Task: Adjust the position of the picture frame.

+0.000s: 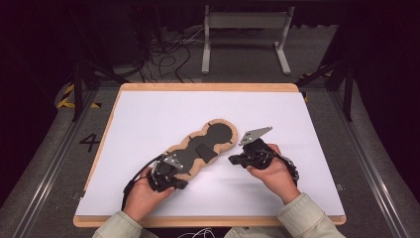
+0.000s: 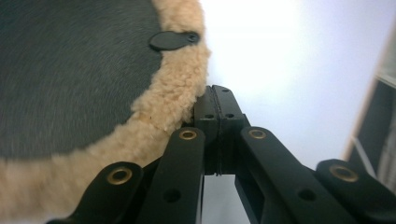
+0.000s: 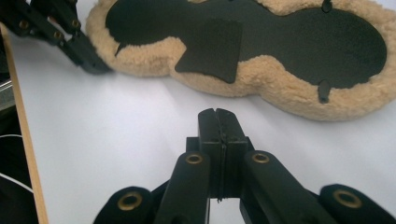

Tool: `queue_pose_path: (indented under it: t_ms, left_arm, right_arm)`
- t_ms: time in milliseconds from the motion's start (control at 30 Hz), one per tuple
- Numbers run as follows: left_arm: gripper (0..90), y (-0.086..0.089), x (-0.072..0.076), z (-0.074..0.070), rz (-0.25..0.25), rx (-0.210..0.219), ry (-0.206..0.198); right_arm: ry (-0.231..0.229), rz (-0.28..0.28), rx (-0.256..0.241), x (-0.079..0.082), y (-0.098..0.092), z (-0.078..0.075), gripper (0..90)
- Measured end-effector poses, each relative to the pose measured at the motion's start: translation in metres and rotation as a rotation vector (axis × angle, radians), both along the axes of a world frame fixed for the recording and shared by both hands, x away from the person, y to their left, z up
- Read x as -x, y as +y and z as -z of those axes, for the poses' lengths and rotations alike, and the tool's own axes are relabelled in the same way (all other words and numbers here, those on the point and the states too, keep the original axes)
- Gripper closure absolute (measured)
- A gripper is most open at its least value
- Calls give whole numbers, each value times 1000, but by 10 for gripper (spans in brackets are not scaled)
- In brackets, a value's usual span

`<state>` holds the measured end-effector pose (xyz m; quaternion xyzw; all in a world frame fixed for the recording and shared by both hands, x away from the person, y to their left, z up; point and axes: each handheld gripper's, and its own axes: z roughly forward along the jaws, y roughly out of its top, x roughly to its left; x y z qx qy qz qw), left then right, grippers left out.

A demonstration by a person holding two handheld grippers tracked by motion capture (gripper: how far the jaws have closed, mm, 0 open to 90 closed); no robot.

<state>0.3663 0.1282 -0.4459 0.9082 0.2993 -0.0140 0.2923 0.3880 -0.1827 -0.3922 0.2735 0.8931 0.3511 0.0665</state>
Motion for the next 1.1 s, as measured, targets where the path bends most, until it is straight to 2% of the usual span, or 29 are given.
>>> queue_pose_path:
  t_ms: [33,100,167,200,267,300,433,467,533,567,600,633,700,967,1100]
  left_arm:
    - [900,6,-2,0,-34,10,21]
    - [900,9,-4,0,-39,20,13]
    - [900,16,-4,-1,-41,57,13]
    - [900,19,-4,-3,-37,68,-12]
    - [900,23,1,-8,-59,92,-13]
    - [899,28,0,-11,-56,109,-52]
    - [877,44,1,-15,-120,164,-95]
    - [877,48,1,-15,-145,186,-94]
    - [865,58,2,-14,-185,204,-99]
    - [856,58,2,-14,-185,204,-99]
    - [850,63,2,-14,-208,215,-117]
    - [842,65,3,-14,-218,220,-117]
    - [840,67,3,-14,-226,223,-125]
    - [825,83,14,-11,-283,223,-150]
    - [818,88,17,-10,-310,223,-147]
  right_arm:
    - [-3,7,12,-2,0,-1,900]
    - [-7,3,18,-4,0,-2,900]
    - [-12,2,35,-9,2,-7,900]
    - [-19,-4,44,-16,5,-12,900]
    - [-25,-7,53,-21,6,-15,900]
    - [-27,-5,59,-24,8,-17,900]
    - [-27,17,59,-51,17,-25,900]
    - [-32,22,56,-58,19,-25,900]
    - [-38,38,64,-74,26,-26,900]
    - [-38,38,64,-74,26,-26,900]
    - [-31,62,56,-93,34,-23,900]
    - [-24,63,56,-100,38,-21,900]
    - [-26,66,60,-104,41,-20,900]
    - [-25,125,107,-152,76,1,900]
    - [-23,151,118,-166,87,10,900]
